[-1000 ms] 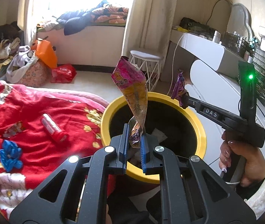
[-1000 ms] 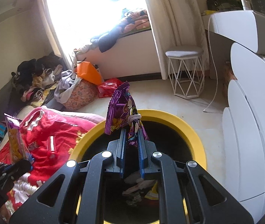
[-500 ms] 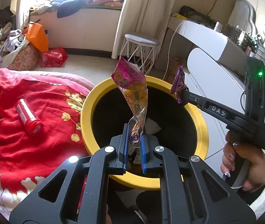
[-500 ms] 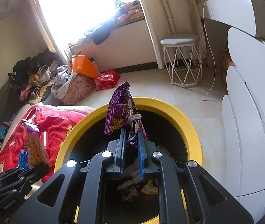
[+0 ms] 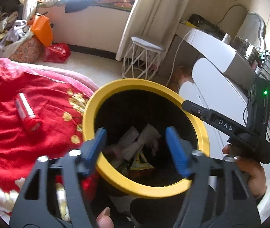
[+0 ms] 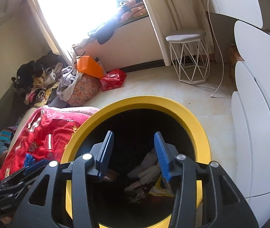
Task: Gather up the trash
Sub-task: 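Move both open tools back over the remaining trash on the bedspread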
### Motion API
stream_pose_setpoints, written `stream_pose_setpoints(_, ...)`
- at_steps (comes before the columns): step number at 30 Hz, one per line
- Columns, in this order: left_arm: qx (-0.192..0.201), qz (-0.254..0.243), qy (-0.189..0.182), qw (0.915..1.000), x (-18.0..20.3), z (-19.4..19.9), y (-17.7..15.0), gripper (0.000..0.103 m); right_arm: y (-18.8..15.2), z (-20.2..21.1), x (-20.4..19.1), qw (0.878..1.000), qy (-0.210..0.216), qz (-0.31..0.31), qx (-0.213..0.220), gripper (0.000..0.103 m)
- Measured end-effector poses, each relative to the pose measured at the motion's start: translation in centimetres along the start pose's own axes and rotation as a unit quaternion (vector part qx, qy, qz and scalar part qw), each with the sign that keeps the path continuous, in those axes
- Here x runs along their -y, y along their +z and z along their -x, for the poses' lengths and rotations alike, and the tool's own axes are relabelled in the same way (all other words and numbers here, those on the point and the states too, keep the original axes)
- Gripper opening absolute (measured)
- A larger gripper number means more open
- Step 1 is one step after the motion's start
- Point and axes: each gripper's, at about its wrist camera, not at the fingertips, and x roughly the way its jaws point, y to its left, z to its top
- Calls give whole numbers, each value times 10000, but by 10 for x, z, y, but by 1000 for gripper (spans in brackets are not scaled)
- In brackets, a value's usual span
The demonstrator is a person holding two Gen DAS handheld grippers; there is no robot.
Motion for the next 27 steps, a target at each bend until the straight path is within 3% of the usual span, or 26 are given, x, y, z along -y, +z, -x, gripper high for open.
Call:
stream_pose_setpoints(3,216,84,28,9997,-2,14,1,93,1,2,-1,10000,-43,-31,65,53)
stream_pose_setpoints(8,625,250,227,9975,-10,42,2,93,3,9,-8,9995,-157,127,261,66)
stream_pose_setpoints(16,891,517,496,9934,-32,75,-2,93,1,23,-41,9961,-122,629,599,80)
stream_pose_setpoints(27,1213,677,874,9864,-56,114,-9,93,-6,34,-85,9904,121,1098,829,85)
